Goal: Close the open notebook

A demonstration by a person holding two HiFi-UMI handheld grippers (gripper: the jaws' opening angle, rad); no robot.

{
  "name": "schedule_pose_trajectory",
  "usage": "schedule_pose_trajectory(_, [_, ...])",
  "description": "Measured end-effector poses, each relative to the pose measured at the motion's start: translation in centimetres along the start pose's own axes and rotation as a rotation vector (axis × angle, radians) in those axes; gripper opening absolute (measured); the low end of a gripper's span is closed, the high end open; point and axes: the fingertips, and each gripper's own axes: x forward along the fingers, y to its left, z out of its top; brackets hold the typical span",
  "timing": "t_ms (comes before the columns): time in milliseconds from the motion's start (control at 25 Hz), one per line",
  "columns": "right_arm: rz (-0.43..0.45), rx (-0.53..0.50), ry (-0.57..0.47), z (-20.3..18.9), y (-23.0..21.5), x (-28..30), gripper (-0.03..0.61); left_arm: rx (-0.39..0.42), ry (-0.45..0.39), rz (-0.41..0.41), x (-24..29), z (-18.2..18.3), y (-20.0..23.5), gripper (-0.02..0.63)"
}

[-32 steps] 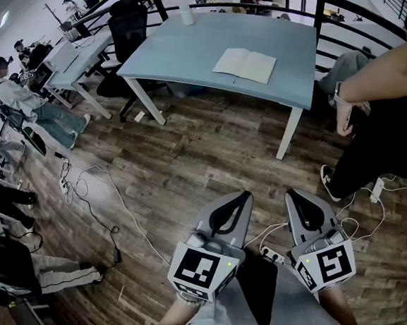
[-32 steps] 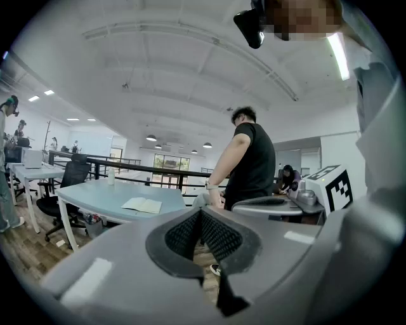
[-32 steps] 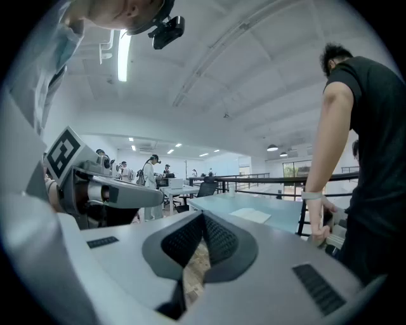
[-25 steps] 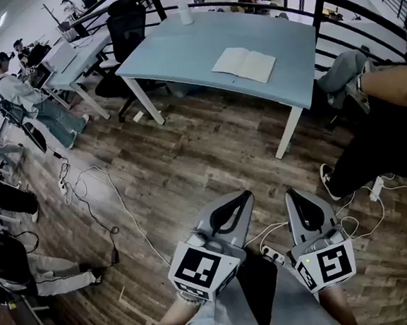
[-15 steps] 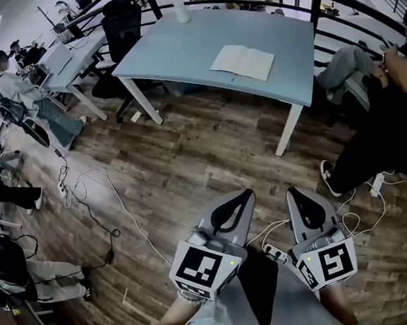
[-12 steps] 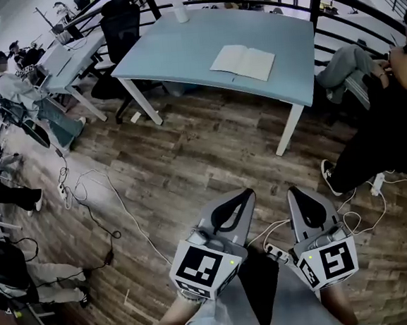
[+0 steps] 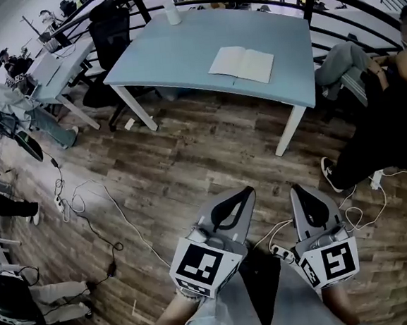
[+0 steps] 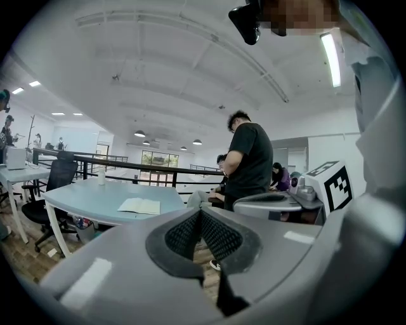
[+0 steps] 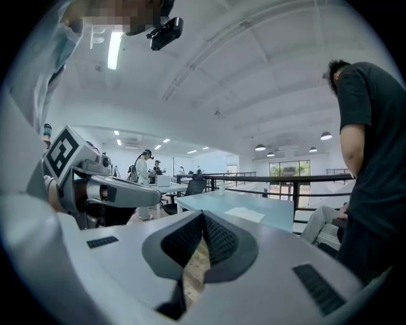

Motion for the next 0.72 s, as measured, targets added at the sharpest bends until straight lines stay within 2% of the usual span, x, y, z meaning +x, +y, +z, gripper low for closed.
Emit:
schedule_pose_trajectory(320, [-0.038, -0.001, -0.005, 0.3, 1.8, 2.8, 0.0, -0.005, -0.003, -0.005, -1.7, 0.0, 4.0, 0.002])
schedule_pose_trajectory(720, [-0.023, -0.024, -0.01, 1.0, 3.9, 4.2, 0.0, -0.004, -0.029, 0.014, -3.3, 0.1, 5.7, 0.002])
